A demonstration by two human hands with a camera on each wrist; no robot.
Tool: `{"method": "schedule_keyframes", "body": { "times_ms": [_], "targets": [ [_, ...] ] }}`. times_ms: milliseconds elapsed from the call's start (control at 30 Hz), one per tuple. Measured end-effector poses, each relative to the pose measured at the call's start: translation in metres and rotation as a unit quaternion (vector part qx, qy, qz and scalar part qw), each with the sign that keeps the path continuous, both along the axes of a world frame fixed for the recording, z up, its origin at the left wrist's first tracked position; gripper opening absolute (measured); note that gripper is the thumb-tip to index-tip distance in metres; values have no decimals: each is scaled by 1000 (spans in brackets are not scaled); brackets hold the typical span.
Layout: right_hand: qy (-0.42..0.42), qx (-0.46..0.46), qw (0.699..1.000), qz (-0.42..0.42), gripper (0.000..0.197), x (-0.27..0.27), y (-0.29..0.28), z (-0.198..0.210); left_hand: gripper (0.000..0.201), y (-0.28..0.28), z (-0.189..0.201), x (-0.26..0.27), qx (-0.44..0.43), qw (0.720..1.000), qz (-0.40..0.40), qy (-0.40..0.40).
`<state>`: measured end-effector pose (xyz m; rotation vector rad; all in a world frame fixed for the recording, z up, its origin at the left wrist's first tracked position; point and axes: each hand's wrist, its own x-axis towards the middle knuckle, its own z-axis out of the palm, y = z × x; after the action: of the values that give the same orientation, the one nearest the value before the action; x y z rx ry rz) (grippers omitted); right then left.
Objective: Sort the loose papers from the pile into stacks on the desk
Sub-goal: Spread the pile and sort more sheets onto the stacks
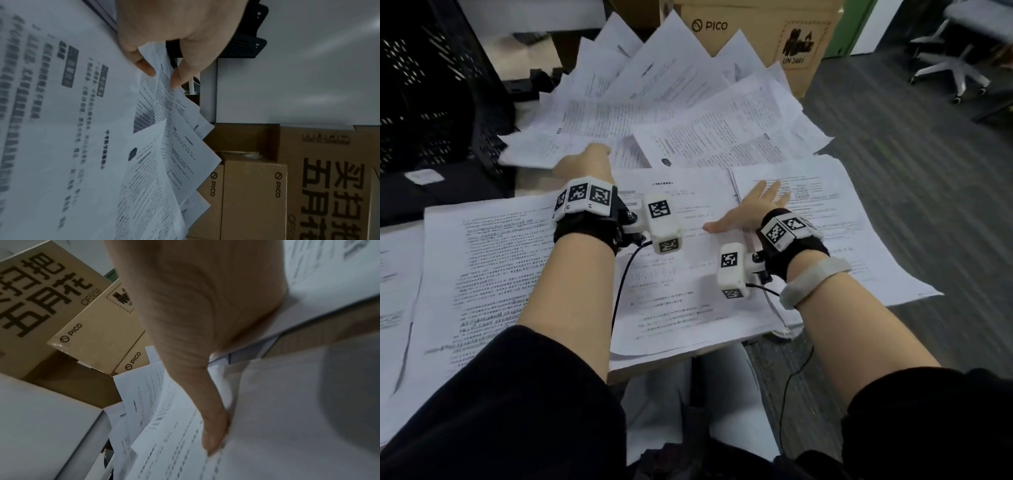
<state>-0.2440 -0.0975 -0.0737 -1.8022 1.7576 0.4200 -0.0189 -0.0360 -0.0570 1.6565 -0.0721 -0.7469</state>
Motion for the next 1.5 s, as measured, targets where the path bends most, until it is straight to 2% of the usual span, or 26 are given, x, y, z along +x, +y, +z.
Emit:
{"method": "schedule_keyframes", "body": {
  "times_ms": [33, 100, 200, 300, 433, 700, 767, 833, 900, 967, 1167, 1267, 1333, 1433, 1500],
  "targets": [
    [-2, 1, 1000, -2, 148, 0, 0, -1, 63, -1, 0, 1, -13, 1000, 7, 9],
    [-6, 2, 1000, -3, 149, -1, 0, -3, 48, -7, -4, 6, -37, 998, 21, 36],
    [-12, 5, 1000, 0, 150, -2, -2, -5, 5, -13, -7, 7, -90, 990, 48, 96],
    [-8, 5, 1000, 7, 152, -2, -4, -8, 22, -14, -7, 18, -95, 985, 28, 139],
    [-2, 3, 1000, 14, 153, -1, -4, -8, 18, -17, -9, 37, -70, 986, 22, 151],
    [12, -2, 1000, 22, 155, 1, -5, -13, 27, -19, -14, 53, 56, 998, -23, 8],
    [12, 1, 1000, 19, 154, 1, -5, -12, 22, -21, -24, 63, 97, 994, -27, -46],
    [12, 5, 1000, 20, 153, 2, -4, -10, 12, -24, -27, 66, 104, 992, -21, -63],
    [12, 8, 1000, 21, 153, 1, -4, -10, 24, -19, -14, 50, 107, 990, -60, -67],
    [12, 9, 1000, 21, 153, 1, -4, -10, 40, -15, -8, 41, 102, 989, -73, -75],
    [18, 6, 1000, 22, 153, 2, -4, -11, 22, -13, 2, 26, 93, 985, -69, -127],
    [17, 5, 1000, 17, 152, 2, -3, -9, 36, -18, 10, 20, 65, 984, -42, -163],
    [15, 7, 1000, 13, 151, 2, -1, -6, 38, -17, 19, 15, 34, 983, -19, -182],
    [11, 8, 1000, 7, 149, 2, 0, -4, 30, -19, 30, 17, -7, 981, 2, -192],
    [9, 6, 1000, 6, 150, 1, 0, -5, 24, -20, 39, 14, -82, 980, 20, -180]
  ]
}}
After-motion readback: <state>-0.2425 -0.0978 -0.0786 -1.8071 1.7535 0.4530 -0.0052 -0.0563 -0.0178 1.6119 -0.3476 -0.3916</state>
